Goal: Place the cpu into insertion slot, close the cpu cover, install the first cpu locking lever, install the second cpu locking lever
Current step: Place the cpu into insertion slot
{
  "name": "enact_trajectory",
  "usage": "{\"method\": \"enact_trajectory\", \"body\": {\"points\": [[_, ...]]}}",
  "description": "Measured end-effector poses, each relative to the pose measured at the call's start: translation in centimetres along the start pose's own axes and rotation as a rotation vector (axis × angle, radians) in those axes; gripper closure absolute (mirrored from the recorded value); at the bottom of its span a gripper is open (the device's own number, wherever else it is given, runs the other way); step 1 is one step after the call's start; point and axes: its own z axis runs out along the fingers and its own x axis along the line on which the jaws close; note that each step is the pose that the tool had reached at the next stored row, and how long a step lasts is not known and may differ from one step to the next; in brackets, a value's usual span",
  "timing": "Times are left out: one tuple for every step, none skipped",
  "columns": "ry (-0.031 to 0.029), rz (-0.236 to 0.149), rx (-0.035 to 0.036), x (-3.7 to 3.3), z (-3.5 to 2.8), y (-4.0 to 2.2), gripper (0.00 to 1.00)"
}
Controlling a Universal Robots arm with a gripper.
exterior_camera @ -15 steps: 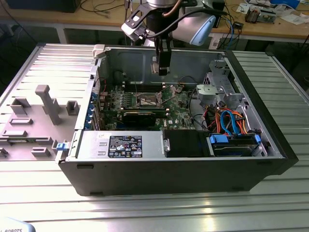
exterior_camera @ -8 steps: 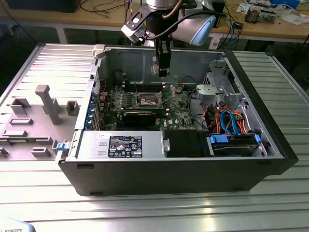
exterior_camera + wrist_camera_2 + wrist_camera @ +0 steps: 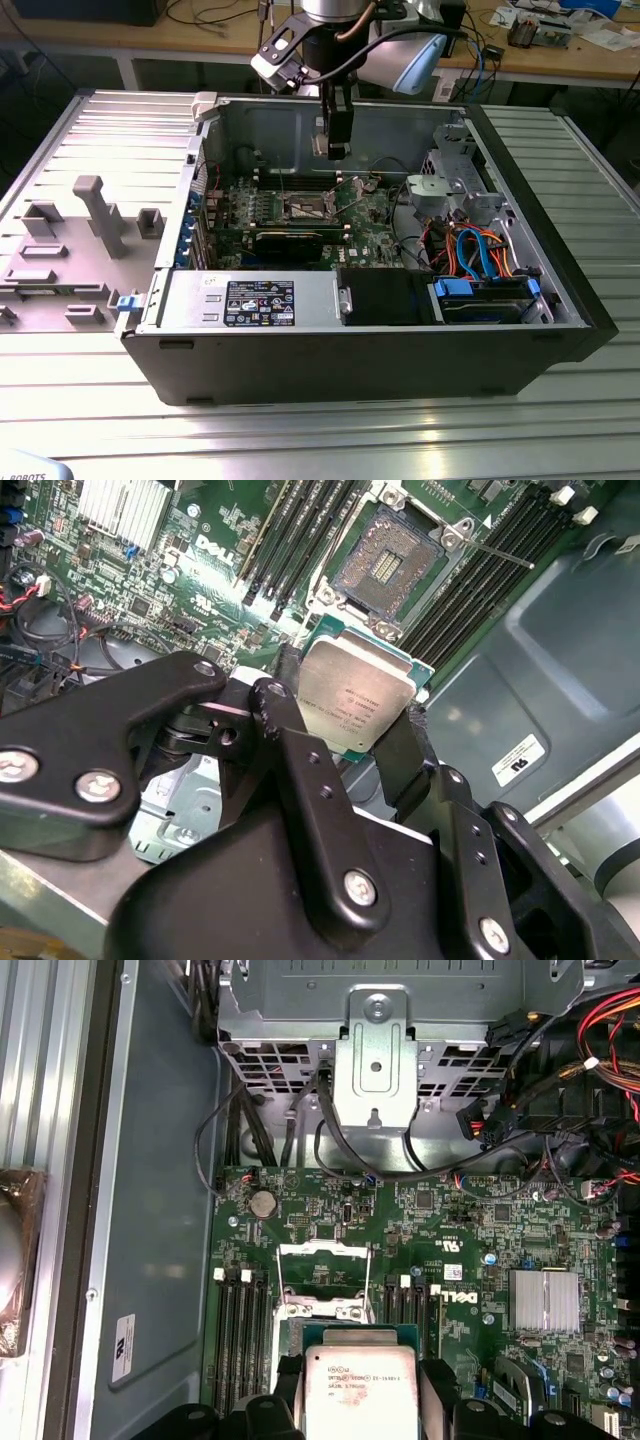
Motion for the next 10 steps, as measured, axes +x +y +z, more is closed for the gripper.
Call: {"method": "enact_trajectory", "body": {"points": [[0.0000,0.000,0.0000,0.00,0.01,0.00,0.46],[0.0000,0.000,0.0000,0.00,0.03,-0.01,0.46],[0.0001,0.000,-0.0001,0.00,0.06,-0.02,0.46],[0.0002,0.000,-0.0001,0.00,0.10,-0.03,0.46],[0.0000,0.000,-0.0001,0.00,0.14,-0.04,0.46],[0.0000,0.000,0.0000,0.00,0.20,-0.04,0.46],[0.0000,0.000,0.0000,0.00,0.25,-0.05,0.46],[-0.0001,0.000,0.0000,0.00,0.28,-0.05,0.46],[-0.0002,0.000,0.0001,0.00,0.31,-0.06,0.46],[-0.0002,0.000,0.0001,-0.01,0.35,-0.06,0.46]]}}
